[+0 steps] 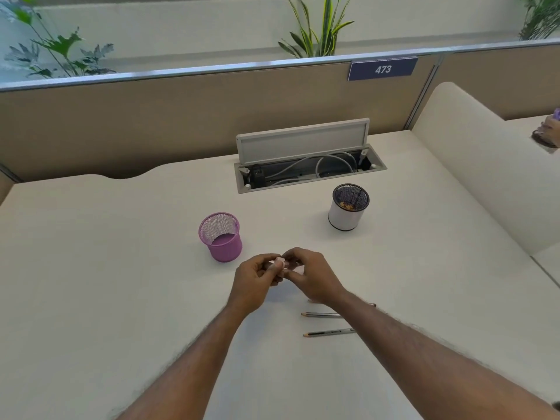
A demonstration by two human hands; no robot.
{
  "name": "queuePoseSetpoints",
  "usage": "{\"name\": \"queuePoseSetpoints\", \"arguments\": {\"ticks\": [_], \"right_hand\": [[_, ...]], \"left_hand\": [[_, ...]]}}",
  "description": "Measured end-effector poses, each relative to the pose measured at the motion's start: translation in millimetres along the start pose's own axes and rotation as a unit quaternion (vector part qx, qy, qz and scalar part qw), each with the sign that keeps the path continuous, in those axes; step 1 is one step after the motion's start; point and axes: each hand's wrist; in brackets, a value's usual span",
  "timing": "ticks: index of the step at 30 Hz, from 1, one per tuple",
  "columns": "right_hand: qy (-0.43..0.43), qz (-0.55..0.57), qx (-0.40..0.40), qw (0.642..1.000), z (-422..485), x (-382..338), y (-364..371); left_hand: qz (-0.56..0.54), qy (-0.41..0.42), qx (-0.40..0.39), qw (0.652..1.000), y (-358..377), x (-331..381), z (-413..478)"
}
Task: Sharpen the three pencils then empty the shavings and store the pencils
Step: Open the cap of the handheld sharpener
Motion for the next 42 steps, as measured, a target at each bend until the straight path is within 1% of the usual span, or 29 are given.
{"name": "queuePoseSetpoints", "arguments": {"ticks": [10, 14, 20, 25, 27, 30, 35, 39, 42], "right_hand": [[-0.014, 0.047, 0.043, 0.998, -13, -12, 6], [-0.024, 0.076, 0.058, 0.995, -19, -16, 8], [-0.006, 0.128, 0.073, 0.989, -27, -22, 14], [0.008, 0.168, 0.092, 0.981, -30, -23, 18], [0.008, 0.177, 0.095, 0.980, -31, -23, 20], [0.002, 0.179, 0.101, 0.979, -33, -24, 23], [-0.003, 0.198, 0.101, 0.975, -35, -24, 25], [-0.008, 0.207, 0.100, 0.973, -35, -25, 28], [-0.010, 0.204, 0.092, 0.975, -36, -24, 29]], "left_hand": [[-0.044, 0.028, 0.022, 0.998, 1, 5, -14], [-0.038, 0.041, 0.026, 0.998, 0, 6, -18], [-0.049, 0.046, 0.047, 0.997, -2, 10, -19], [-0.092, 0.043, 0.064, 0.993, 1, 13, -22], [-0.100, 0.044, 0.065, 0.992, 3, 14, -24], [-0.108, 0.048, 0.046, 0.992, 5, 15, -29], [-0.075, 0.047, 0.042, 0.995, 6, 12, -35], [-0.070, 0.027, 0.053, 0.996, 9, 14, -34], [-0.048, 0.021, 0.045, 0.998, 9, 12, -34]]}}
Point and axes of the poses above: each hand's wrist, its own z-axis towards the middle knuckle, its own y-axis out of the palm, x = y × z, and after that the axes turned 14 degrees about -x, right-handed
